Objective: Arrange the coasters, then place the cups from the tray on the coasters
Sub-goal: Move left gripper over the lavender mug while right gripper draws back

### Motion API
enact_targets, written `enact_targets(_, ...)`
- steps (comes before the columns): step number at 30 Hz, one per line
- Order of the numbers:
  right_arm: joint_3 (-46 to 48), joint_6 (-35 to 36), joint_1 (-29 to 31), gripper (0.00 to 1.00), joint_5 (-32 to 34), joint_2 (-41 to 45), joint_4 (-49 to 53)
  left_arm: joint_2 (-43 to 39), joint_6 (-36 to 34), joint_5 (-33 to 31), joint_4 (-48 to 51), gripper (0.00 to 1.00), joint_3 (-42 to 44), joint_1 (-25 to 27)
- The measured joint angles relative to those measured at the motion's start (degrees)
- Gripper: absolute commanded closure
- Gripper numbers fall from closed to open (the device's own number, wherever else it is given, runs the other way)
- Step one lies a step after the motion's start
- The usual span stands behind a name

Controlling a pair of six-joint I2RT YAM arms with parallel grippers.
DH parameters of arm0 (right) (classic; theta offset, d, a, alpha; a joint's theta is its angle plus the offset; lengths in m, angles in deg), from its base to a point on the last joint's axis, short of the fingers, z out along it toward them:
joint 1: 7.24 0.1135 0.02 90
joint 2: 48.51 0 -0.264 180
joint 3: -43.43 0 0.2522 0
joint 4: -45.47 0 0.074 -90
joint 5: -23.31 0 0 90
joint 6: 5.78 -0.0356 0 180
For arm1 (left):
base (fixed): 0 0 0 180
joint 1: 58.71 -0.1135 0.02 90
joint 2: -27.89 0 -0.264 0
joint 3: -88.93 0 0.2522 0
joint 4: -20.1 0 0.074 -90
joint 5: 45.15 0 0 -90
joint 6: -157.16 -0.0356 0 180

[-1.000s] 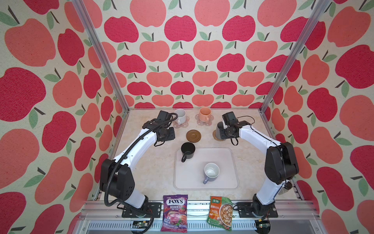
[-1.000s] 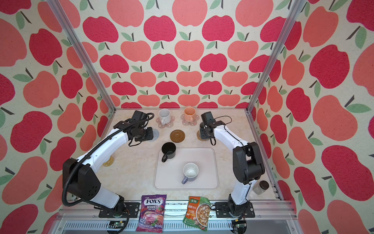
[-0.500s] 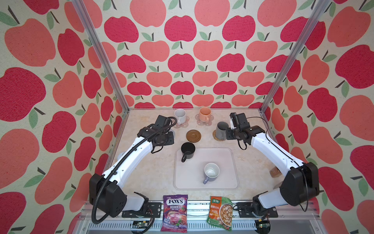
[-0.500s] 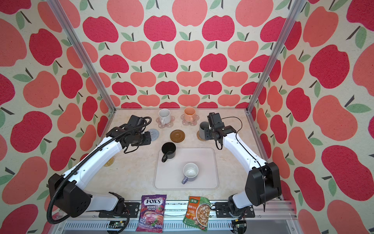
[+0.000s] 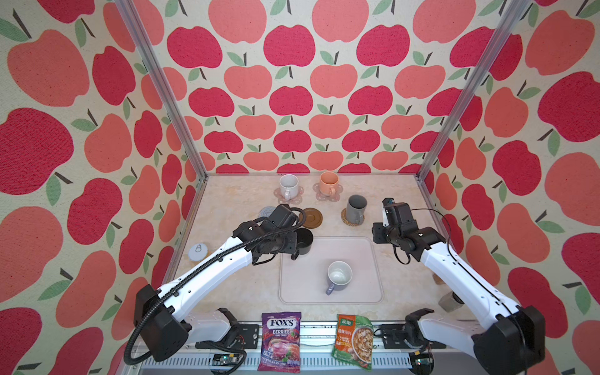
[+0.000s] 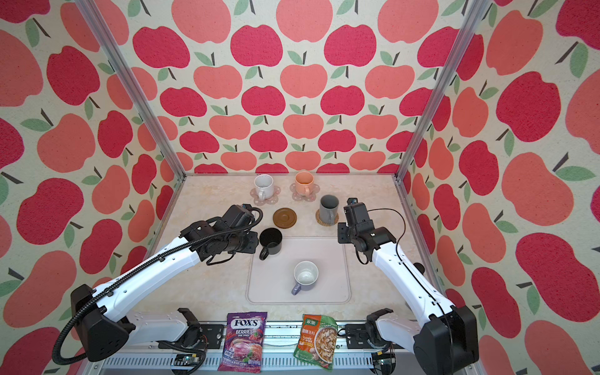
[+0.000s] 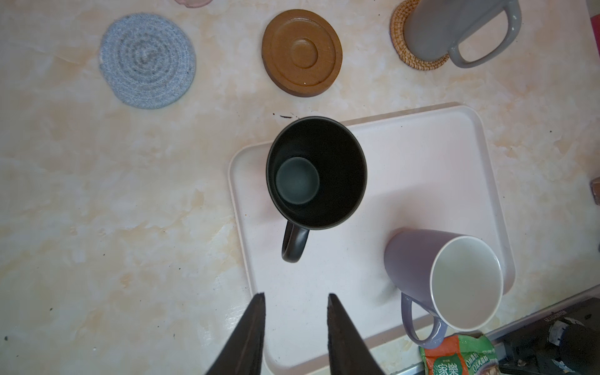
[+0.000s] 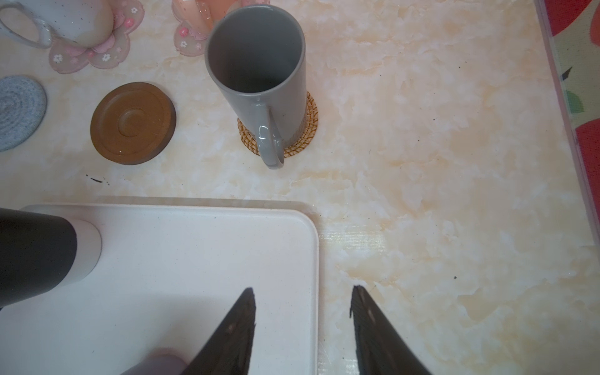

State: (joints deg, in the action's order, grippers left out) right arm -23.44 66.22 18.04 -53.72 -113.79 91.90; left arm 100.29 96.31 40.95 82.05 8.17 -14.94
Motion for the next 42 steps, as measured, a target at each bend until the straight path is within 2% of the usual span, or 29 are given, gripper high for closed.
enact_targets(6, 0.61, -0.33, 0.0, 0.48, 0.46, 2.6, -0.07, -2.12, 2.49, 0.96, -0.26, 0.65, 4.59, 4.79)
enact_targets(11, 0.63, -0.79, 0.0, 0.47, -0.39, 1.99, -0.04, -1.7, 7.58, 3.04, -5.53, 0.65, 9.97, 9.42)
enact_targets(15, 0.61, -0.79, 0.0, 0.47, -1.09, 0.9, -0.02, 1.84, 10.49, 4.0, -9.53, 0.65, 10.71, 13.38)
enact_targets(22, 0.61, -0.81, 0.0, 0.46, -1.46, 1.33, 0.28, 9.84, 9.97, 5.01, -9.18, 0.66, 6.86, 18.21)
enact_targets(32, 0.98, -1.44, 0.0, 0.45, -1.46, 2.38, 0.42, 11.04, 4.59, 10.75, -8.15, 0.65, 4.63, 21.55)
enact_targets(42, 3.87, -3.45, 0.0, 0.43, -1.44, 2.89, 0.74, 15.19, 1.31, 15.41, -9.44, 0.65, 3.48, 20.17)
